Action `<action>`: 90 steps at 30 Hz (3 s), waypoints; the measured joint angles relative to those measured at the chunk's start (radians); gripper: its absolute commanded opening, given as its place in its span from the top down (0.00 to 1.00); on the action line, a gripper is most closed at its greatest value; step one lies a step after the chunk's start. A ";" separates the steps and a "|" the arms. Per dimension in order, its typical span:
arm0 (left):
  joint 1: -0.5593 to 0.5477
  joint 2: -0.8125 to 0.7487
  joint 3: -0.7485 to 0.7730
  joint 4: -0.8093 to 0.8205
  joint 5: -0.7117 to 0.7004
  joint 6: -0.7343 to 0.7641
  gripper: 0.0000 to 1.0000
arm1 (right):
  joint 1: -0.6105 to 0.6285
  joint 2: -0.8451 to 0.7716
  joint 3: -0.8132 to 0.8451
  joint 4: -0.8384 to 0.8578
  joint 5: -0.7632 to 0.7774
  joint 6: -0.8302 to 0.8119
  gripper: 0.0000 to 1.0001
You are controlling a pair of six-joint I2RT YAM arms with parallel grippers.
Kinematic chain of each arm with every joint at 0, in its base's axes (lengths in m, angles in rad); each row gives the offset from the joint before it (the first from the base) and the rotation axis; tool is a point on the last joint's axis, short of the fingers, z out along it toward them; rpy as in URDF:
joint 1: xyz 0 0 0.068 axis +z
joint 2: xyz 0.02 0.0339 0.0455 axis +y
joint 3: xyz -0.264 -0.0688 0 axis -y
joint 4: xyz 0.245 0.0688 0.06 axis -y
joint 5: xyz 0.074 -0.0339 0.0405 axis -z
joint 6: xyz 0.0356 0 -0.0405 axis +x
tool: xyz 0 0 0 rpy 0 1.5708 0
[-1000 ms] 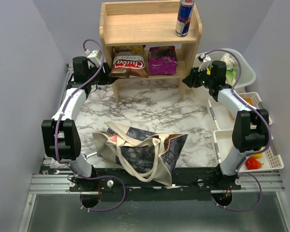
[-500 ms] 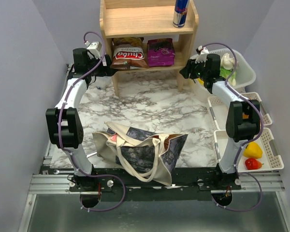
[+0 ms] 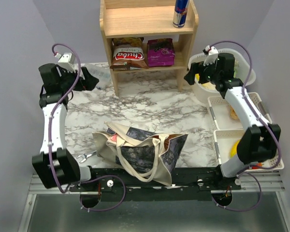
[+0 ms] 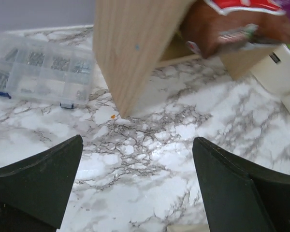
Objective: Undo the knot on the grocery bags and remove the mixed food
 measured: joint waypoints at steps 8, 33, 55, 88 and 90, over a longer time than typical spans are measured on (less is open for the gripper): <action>-0.102 -0.278 0.148 -0.603 0.251 0.658 0.02 | -0.003 -0.257 0.089 -0.533 -0.293 -0.277 0.00; -0.630 -0.364 0.323 -1.210 0.092 1.202 0.01 | 0.206 -0.526 0.064 -1.129 -0.441 -0.679 0.00; -0.959 -0.401 0.003 -1.106 -0.206 1.084 0.58 | 0.423 -0.623 -0.243 -0.867 -0.448 -0.644 0.47; -0.599 -0.229 0.140 -0.731 -0.038 0.806 0.02 | 0.268 -0.364 -0.222 -0.428 -0.195 -0.604 0.99; -0.608 -0.330 0.117 -0.694 -0.014 0.826 0.02 | 0.268 -0.364 -0.222 -0.428 -0.195 -0.604 0.97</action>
